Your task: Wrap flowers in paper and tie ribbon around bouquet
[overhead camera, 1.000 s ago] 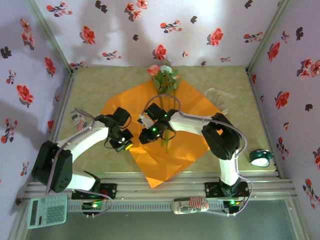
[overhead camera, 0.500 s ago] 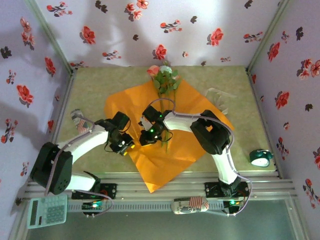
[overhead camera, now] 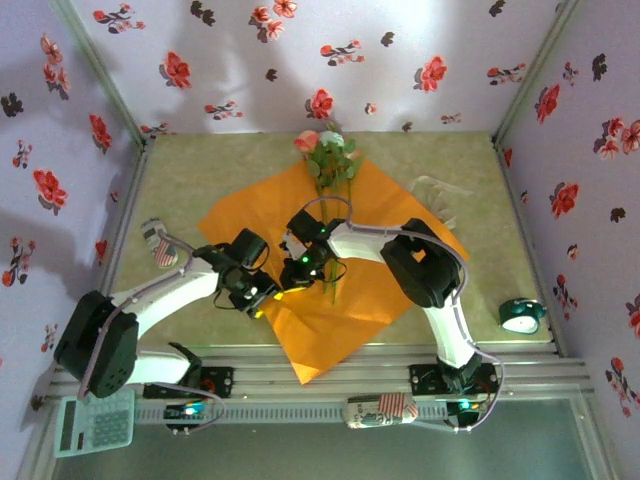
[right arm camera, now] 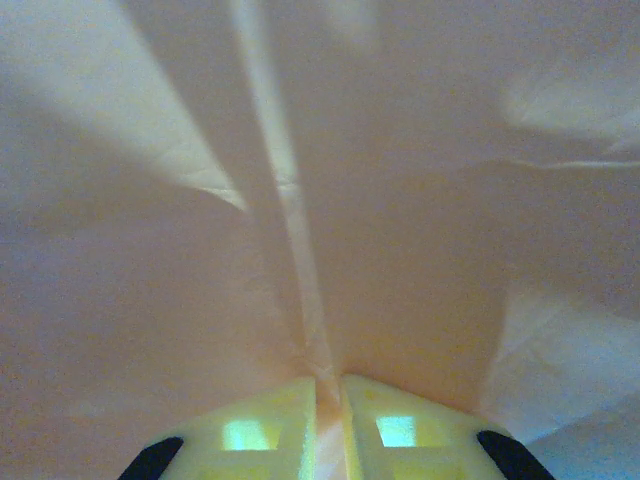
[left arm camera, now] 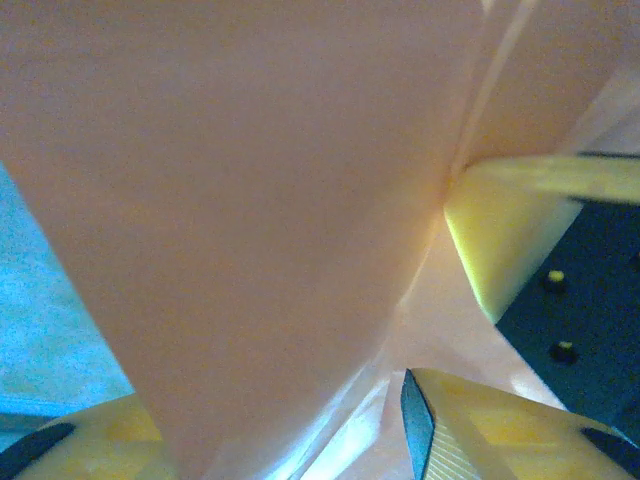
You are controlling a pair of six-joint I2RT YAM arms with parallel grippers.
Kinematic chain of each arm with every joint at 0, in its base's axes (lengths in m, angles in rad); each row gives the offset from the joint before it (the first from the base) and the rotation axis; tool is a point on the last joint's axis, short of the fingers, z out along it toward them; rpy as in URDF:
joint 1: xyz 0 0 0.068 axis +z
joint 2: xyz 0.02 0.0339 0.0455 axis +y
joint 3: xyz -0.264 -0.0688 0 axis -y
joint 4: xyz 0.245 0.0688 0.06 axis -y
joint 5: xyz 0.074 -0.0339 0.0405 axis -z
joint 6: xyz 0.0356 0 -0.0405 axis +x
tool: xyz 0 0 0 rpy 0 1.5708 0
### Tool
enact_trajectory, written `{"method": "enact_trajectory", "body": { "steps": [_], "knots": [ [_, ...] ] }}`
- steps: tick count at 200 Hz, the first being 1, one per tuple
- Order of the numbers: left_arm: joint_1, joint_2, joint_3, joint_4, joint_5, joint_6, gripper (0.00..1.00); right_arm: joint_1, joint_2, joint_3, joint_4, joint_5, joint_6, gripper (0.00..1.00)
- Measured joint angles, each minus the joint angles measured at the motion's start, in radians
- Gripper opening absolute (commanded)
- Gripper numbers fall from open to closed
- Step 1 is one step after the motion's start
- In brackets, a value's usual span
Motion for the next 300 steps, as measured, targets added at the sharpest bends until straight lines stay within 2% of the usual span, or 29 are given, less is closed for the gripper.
{"method": "enact_trajectory", "body": {
  "steps": [31,62,101,116,190,241,300],
  "knots": [
    [-0.029,0.002,0.000,-0.018,0.034,0.001,0.43,-0.005,0.004,0.000,0.001,-0.016,0.011,0.16],
    [-0.043,0.027,0.014,-0.037,0.060,0.009,0.30,-0.006,0.004,0.000,0.001,-0.019,0.015,0.19],
    [-0.048,0.064,0.068,-0.039,0.075,0.002,0.06,-0.013,0.001,0.000,0.013,-0.051,0.014,0.40],
    [-0.048,0.079,0.090,-0.031,0.077,-0.011,0.00,-0.020,-0.012,0.000,0.011,-0.054,0.011,0.44],
    [0.008,0.157,0.146,-0.011,0.123,-0.142,0.00,-0.192,-0.243,-0.045,-0.025,-0.022,-0.085,0.48],
    [0.065,0.207,0.203,-0.010,0.156,-0.237,0.00,-0.209,-0.353,-0.185,-0.023,0.066,-0.209,0.47],
    [0.111,0.301,0.268,-0.005,0.175,-0.305,0.00,-0.263,-0.632,-0.448,0.217,0.194,-0.283,0.52]
  ]
}}
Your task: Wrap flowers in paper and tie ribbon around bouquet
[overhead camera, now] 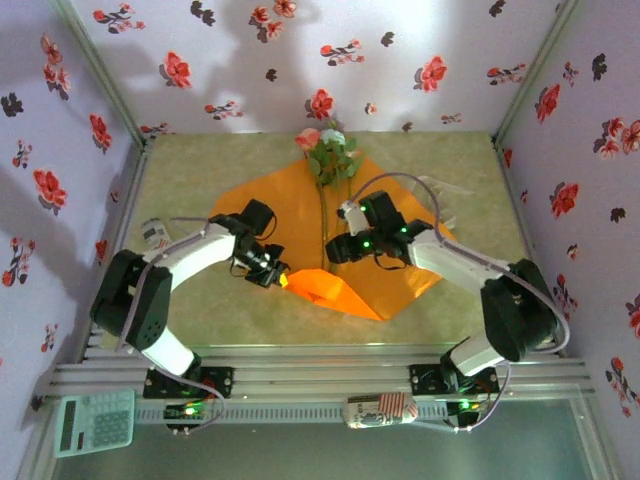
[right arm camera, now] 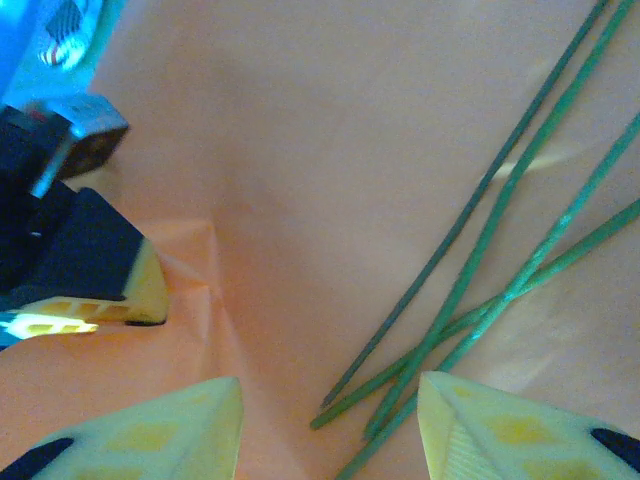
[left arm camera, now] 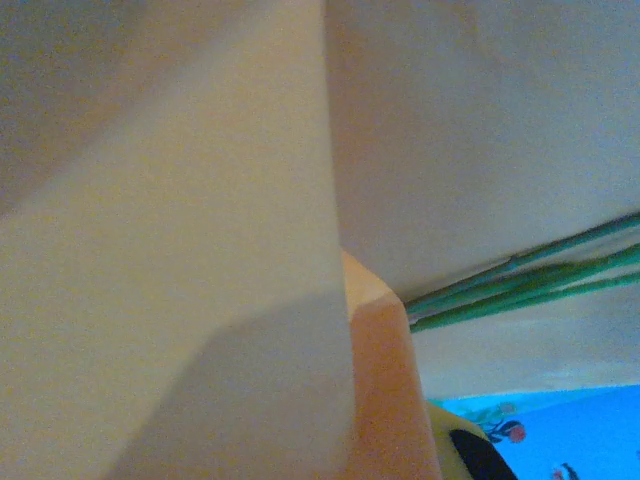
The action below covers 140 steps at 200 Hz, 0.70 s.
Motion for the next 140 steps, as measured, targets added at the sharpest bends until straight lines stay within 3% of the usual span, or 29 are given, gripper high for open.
{"method": "enact_trajectory", "body": {
  "steps": [59,101,140],
  "knots": [
    [0.016,0.085,0.057,0.022,0.011,-0.005,0.00,-0.131,-0.075,-0.105,0.136,0.001,-0.007,0.64],
    [0.019,0.088,0.057,0.022,0.011,-0.005,0.00,-0.129,-0.216,-0.224,0.193,-0.099,-0.008,0.70],
    [0.019,0.093,0.059,0.021,0.011,-0.005,0.00,-0.086,-0.192,-0.241,0.182,-0.176,-0.045,0.70]
  ]
}}
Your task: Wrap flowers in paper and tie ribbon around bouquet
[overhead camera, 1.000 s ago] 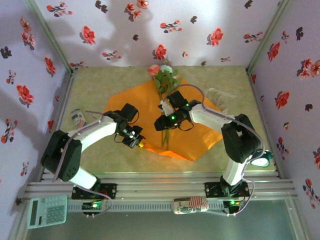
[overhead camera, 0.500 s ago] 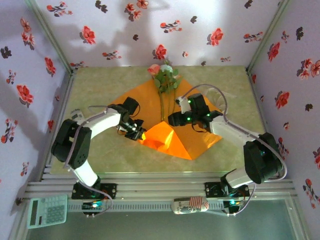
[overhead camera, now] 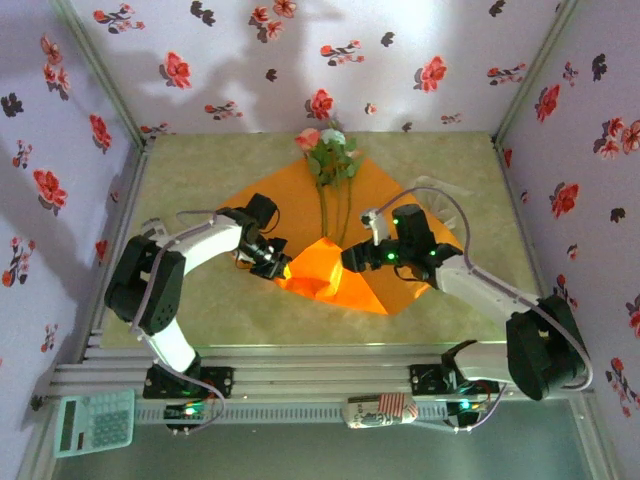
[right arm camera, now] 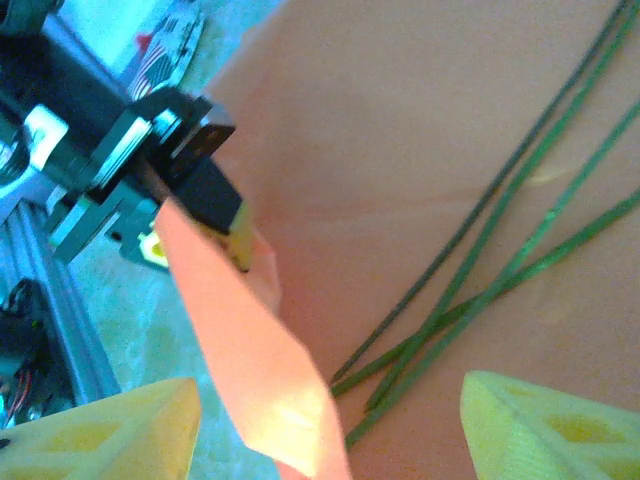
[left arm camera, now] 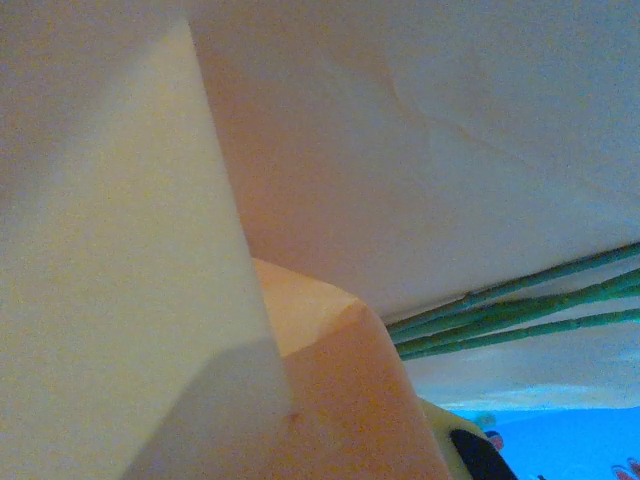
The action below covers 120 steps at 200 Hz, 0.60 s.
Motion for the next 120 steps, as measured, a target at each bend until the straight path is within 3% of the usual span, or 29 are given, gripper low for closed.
{"method": "enact_trajectory", "body": {
  "steps": [34,43,50,64,77,120],
  "knots": [
    [0.000,0.002,0.002,0.000,0.000,0.000,0.00,0.032,0.081,0.007,-0.027,-0.034,-0.043,0.61],
    [0.000,0.002,0.002,0.000,0.000,0.000,0.00,0.038,0.101,0.018,-0.036,-0.041,-0.051,0.54],
    [0.000,0.003,0.003,-0.001,0.000,0.001,0.01,0.042,0.116,0.029,-0.043,-0.047,-0.059,0.42],
    [0.001,0.003,0.006,-0.003,0.000,0.008,0.16,0.049,0.141,0.052,-0.055,-0.051,-0.071,0.16],
    [0.004,0.003,0.014,-0.018,-0.005,0.016,0.31,0.051,0.158,0.076,-0.069,-0.051,-0.069,0.00],
    [0.038,-0.098,0.037,-0.136,-0.090,0.084,0.66,0.040,0.198,0.143,-0.126,-0.055,-0.062,0.00]
  ]
}}
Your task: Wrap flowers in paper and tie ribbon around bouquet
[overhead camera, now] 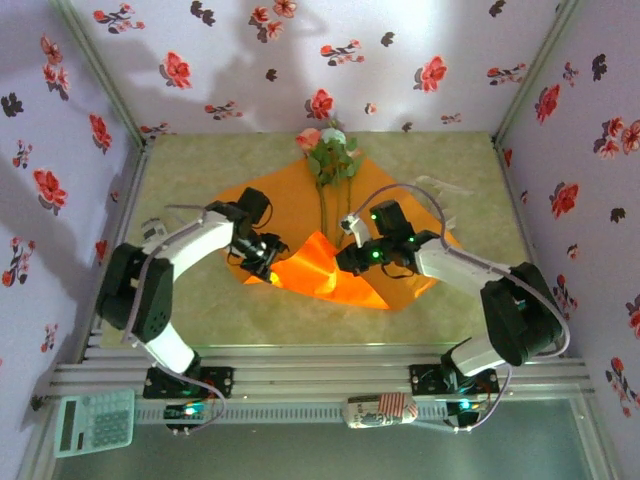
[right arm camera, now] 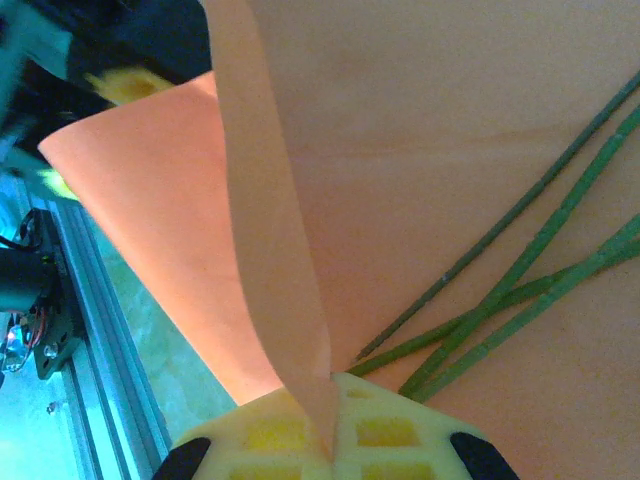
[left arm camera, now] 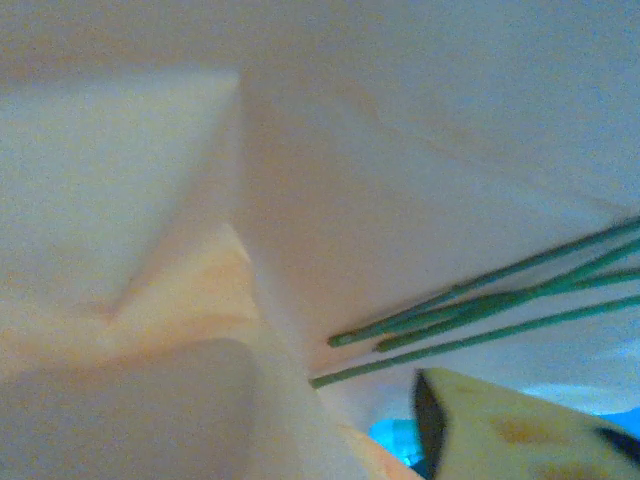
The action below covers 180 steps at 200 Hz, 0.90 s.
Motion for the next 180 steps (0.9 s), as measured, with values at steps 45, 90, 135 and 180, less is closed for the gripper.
{"method": "enact_trajectory", "body": {
  "steps": [45,90,135,180],
  "knots": [
    [0.057,-0.172,-0.119,-0.053,-0.032,0.018,0.80,-0.016,0.099,0.077,-0.100,-0.032,0.012,0.00],
    [0.076,-0.165,-0.140,-0.069,-0.035,0.018,0.84,0.004,0.103,0.079,-0.126,-0.049,0.014,0.00],
    [0.112,-0.142,-0.179,-0.052,-0.050,0.010,0.73,0.023,0.079,0.079,-0.126,-0.049,0.014,0.00],
    [0.114,-0.069,-0.187,-0.046,-0.064,0.028,0.38,0.027,0.075,0.078,-0.126,-0.049,0.015,0.00]
  ]
}}
